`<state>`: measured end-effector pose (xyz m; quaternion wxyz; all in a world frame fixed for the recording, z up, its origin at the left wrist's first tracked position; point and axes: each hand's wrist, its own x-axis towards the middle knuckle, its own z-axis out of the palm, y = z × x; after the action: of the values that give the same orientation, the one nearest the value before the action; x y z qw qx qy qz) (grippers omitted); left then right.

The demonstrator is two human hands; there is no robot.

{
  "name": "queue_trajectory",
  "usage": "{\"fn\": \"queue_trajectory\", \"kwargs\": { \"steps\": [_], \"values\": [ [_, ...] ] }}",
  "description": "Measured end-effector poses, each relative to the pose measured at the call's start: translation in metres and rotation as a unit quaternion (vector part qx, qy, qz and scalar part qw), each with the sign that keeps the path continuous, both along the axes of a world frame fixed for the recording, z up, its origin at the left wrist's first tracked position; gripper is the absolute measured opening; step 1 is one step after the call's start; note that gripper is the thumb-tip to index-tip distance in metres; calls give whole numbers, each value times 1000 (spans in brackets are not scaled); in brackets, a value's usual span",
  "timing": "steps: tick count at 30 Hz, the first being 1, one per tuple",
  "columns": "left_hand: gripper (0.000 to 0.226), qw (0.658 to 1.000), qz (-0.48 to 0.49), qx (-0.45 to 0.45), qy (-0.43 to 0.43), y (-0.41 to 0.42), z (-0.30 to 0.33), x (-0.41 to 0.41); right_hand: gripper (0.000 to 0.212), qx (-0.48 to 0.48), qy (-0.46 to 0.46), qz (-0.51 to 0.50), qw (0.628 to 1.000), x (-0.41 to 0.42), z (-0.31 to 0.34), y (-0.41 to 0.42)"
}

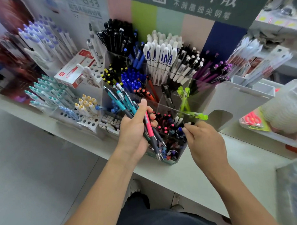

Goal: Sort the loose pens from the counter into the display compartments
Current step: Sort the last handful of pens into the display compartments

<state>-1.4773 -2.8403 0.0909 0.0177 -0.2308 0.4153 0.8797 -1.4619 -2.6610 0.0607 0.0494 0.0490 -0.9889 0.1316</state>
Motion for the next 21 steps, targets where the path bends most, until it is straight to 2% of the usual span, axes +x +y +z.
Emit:
{"fn": "queue_trajectory", "kwargs": {
  "steps": [2, 3, 5, 6, 7, 9, 11, 14, 17, 19, 21],
  "values": [
    [24, 1000, 9, 19, -9, -1, 0, 1, 41, 39, -80, 3, 996, -3, 16, 4],
    [23, 1000, 12, 19, -12, -2, -2, 1, 40, 13, -83, 13, 996, -3, 26, 5],
    [21, 1000, 12, 2, -13, -2, -5, 2, 26, -151, -48, 24, 987, 3, 48, -4],
    [21, 1000, 12, -3, -13, -1, -6, 2, 20, -224, -55, 30, 972, 4, 57, -13],
    [20, 1000, 14, 0, -14, 0, -7, 3, 20, -256, -87, 44, 962, 3, 62, -24],
    [20, 1000, 18, 16, -19, 2, -6, 4, 26, -231, -143, 77, 959, -1, 62, -42],
    [33, 1000, 20, 3, -10, 0, -6, 4, 23, -248, -169, 87, 950, -9, 56, -53],
    [36, 999, 17, -46, 17, -8, -9, 7, 14, -317, -247, 109, 909, -17, 52, -57],
    [32, 998, 45, -29, 20, -14, -13, 12, 13, -411, -311, 98, 851, -15, 47, -55],
    [27, 996, 90, -2, 4, -21, -16, 12, 10, -449, -294, 90, 839, -11, 45, -50],
    [26, 992, 119, 31, -12, -32, -18, 12, 18, -472, -204, 70, 855, -10, 47, -36]
  ]
}}
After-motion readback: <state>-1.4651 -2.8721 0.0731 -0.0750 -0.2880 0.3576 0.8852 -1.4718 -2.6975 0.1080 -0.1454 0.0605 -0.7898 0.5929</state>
